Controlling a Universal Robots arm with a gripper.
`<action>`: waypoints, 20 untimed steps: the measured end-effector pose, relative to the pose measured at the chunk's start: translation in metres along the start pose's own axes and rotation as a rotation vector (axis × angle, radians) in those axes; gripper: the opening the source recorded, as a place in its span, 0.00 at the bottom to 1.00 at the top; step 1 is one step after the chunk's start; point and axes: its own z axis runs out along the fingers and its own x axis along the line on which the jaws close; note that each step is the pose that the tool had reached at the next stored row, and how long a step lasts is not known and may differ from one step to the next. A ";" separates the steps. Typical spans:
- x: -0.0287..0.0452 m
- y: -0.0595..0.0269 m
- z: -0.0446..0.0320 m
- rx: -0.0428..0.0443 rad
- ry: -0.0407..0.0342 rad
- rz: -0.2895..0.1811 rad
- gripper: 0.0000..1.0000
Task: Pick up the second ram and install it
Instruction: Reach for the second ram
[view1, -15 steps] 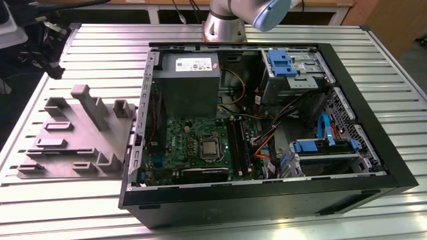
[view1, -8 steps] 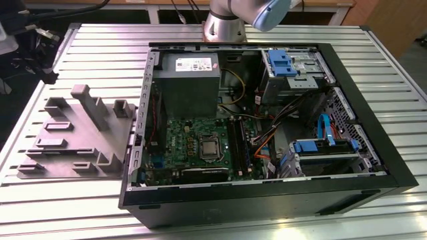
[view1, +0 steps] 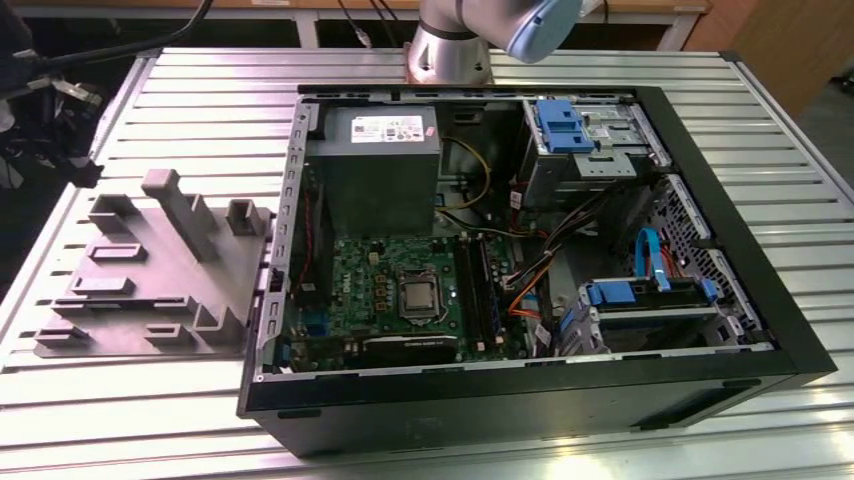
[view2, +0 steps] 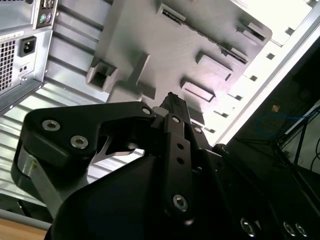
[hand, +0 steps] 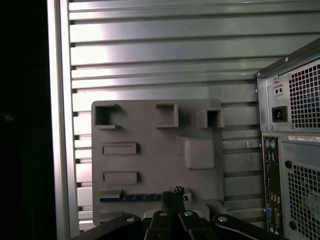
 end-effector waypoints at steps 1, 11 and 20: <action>0.0015 -0.0018 0.0014 0.0001 0.0001 0.000 0.10; 0.0133 -0.0171 0.0150 0.0000 0.0000 0.000 0.10; 0.0208 -0.0319 0.0299 0.0001 0.0003 0.000 0.10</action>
